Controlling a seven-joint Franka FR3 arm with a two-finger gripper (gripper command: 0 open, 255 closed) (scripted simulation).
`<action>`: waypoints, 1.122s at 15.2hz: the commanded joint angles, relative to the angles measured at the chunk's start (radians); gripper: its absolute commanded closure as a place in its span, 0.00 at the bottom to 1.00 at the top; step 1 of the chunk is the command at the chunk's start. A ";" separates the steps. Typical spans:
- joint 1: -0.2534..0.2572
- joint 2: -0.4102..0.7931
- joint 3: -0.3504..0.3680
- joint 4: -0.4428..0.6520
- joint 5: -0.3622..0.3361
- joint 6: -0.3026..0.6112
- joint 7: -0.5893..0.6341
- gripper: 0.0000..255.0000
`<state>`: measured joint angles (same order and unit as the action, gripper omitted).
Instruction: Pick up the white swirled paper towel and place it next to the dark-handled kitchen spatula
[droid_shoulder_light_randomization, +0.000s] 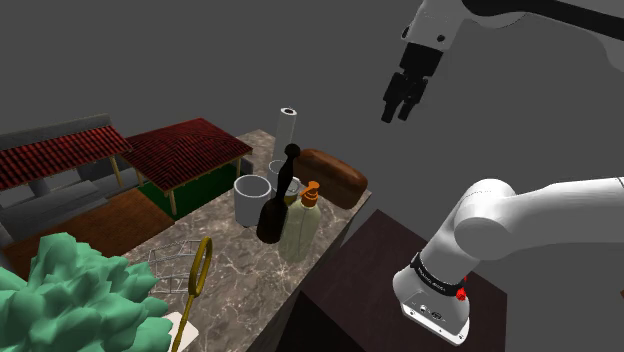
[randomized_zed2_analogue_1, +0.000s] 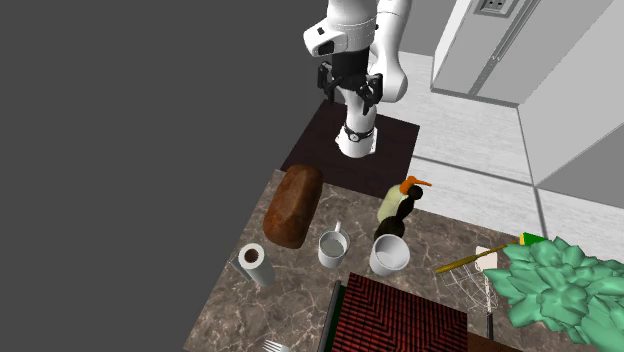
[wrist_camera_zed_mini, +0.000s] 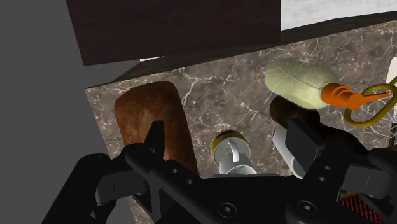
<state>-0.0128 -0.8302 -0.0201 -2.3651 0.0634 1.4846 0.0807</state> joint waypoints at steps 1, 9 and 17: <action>0.000 0.000 0.000 0.000 0.000 0.000 0.000 0.00; -0.009 0.289 -0.019 0.094 -0.011 0.198 -0.017 0.00; -0.017 0.593 -0.038 0.272 -0.009 0.327 -0.033 0.00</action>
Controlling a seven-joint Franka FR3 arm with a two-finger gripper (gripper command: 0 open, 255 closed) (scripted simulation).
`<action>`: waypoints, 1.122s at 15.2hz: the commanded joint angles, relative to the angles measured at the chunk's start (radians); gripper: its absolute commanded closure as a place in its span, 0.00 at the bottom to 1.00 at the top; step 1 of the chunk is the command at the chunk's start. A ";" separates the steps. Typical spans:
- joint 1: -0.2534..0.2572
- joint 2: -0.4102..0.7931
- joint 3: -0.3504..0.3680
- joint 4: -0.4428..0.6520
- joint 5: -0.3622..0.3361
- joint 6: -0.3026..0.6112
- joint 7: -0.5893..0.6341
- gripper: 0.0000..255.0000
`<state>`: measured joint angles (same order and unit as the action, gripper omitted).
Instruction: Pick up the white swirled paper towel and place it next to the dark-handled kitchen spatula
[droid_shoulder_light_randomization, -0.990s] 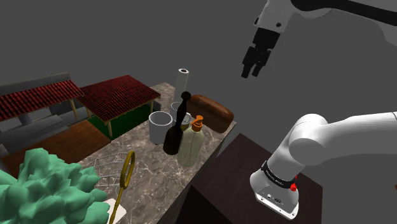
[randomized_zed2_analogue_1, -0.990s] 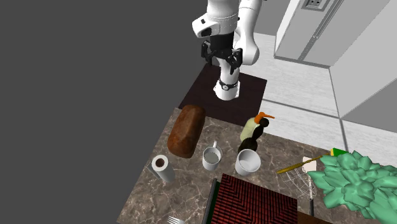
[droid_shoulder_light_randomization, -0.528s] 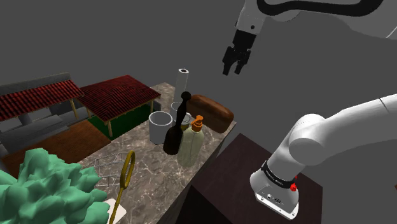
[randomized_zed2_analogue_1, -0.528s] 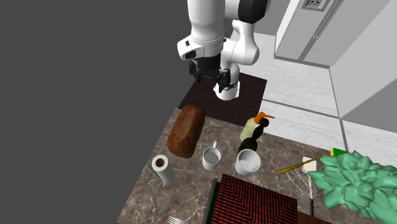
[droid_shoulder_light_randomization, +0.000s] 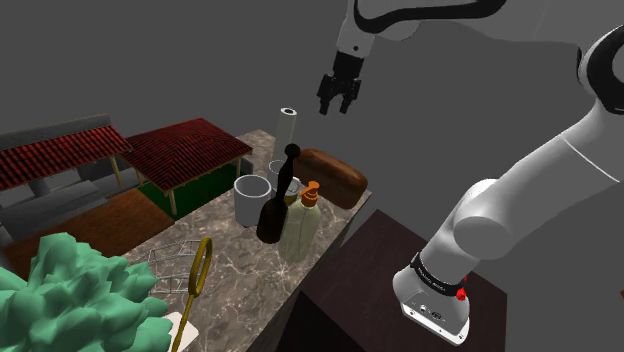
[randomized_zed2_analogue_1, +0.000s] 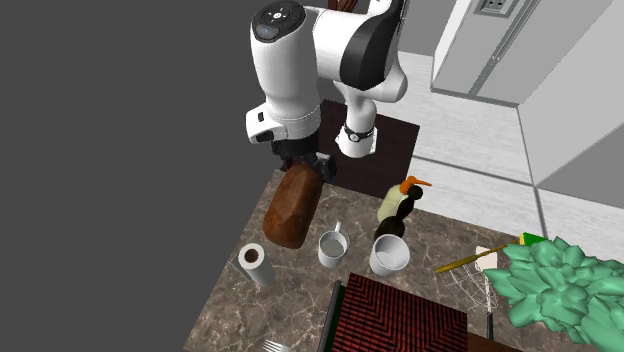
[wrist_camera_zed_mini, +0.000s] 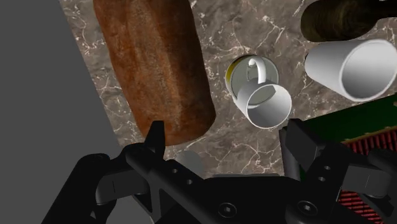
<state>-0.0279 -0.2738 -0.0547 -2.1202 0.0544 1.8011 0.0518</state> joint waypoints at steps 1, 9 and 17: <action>-0.003 0.074 -0.006 0.055 0.001 0.021 -0.006 0.00; -0.015 0.386 -0.022 0.328 0.018 0.061 -0.020 0.00; -0.042 0.729 -0.029 0.726 0.040 0.009 -0.025 0.00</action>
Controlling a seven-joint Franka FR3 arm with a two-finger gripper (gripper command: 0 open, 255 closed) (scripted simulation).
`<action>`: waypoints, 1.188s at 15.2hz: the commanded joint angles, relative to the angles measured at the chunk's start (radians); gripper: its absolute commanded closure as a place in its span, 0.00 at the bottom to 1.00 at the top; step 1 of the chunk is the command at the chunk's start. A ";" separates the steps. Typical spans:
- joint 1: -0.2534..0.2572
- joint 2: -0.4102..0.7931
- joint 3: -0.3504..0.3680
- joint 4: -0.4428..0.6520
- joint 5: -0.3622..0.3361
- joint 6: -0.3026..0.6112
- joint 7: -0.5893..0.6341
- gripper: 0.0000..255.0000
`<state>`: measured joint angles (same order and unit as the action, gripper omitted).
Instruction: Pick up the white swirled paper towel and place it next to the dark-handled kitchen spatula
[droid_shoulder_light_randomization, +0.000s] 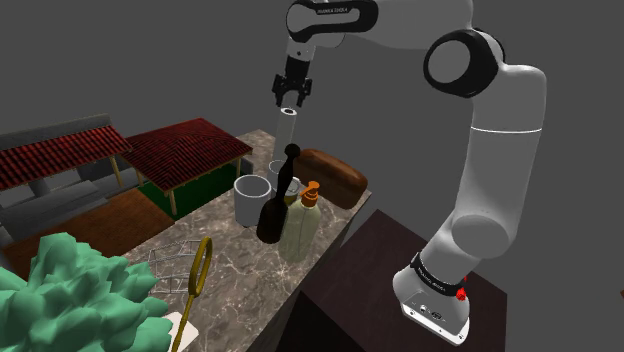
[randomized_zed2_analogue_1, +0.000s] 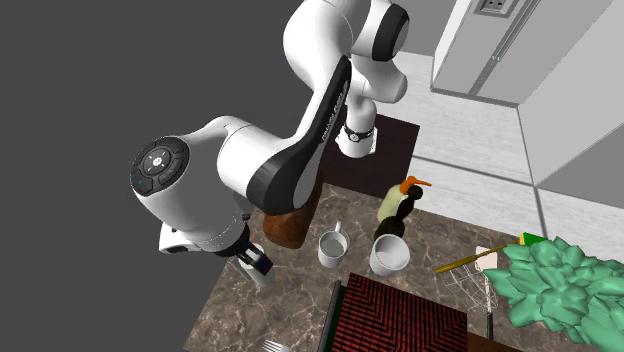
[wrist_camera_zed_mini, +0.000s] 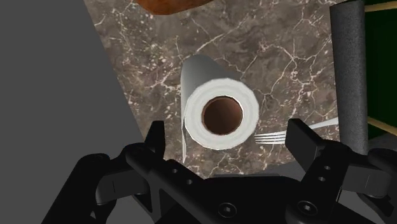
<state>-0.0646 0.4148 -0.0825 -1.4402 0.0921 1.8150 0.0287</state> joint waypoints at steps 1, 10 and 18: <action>-0.006 0.053 -0.001 0.062 0.003 -0.009 -0.002 0.00; -0.002 0.064 0.001 -0.023 0.006 0.087 -0.005 0.00; -0.002 0.064 0.001 -0.023 0.006 0.087 -0.005 1.00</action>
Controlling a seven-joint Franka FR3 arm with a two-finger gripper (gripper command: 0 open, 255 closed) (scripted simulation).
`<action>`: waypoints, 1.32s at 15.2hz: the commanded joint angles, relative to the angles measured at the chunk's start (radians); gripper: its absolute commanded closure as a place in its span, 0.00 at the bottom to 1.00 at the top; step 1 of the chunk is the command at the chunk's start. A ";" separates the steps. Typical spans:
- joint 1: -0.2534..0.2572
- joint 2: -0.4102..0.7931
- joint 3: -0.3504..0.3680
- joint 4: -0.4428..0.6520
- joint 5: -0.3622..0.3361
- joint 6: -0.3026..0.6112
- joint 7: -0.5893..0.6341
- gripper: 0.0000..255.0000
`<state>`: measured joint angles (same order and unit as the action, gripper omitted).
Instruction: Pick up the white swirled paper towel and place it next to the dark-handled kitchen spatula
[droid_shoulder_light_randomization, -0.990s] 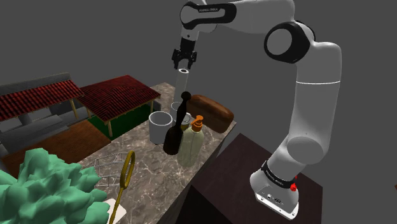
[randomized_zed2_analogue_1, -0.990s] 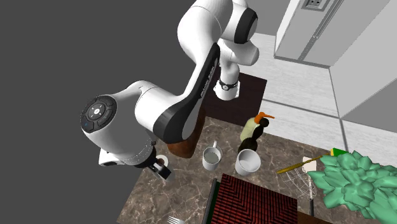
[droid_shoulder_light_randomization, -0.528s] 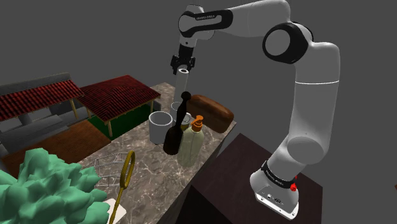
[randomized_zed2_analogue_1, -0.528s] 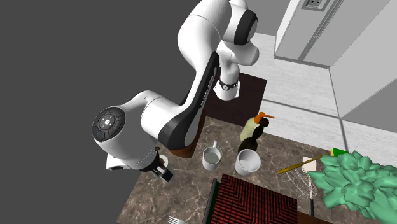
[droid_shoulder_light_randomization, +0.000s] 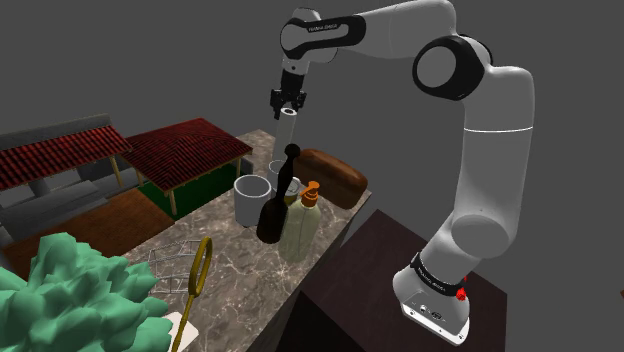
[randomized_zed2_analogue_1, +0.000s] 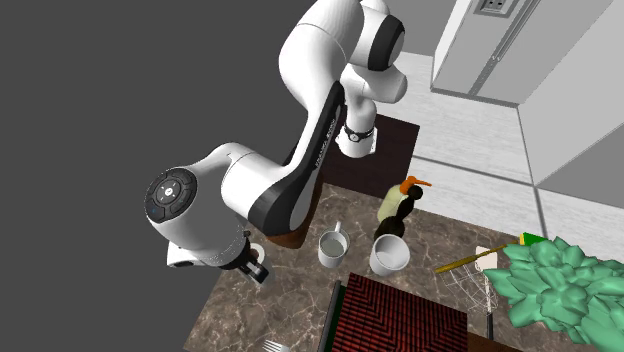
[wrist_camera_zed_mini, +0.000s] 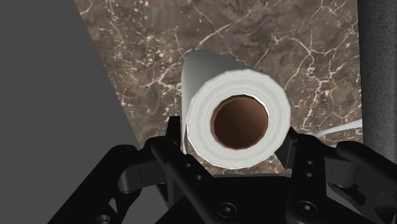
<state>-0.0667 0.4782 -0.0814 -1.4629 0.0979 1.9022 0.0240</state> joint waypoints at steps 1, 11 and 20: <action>0.000 0.000 0.000 -0.001 0.000 0.000 0.000 1.00; 0.000 -0.007 0.000 0.028 -0.001 -0.036 0.003 1.00; -0.003 -0.019 -0.002 0.131 -0.004 -0.150 0.010 1.00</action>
<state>-0.0689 0.4652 -0.0827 -1.3355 0.0940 1.7620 0.0340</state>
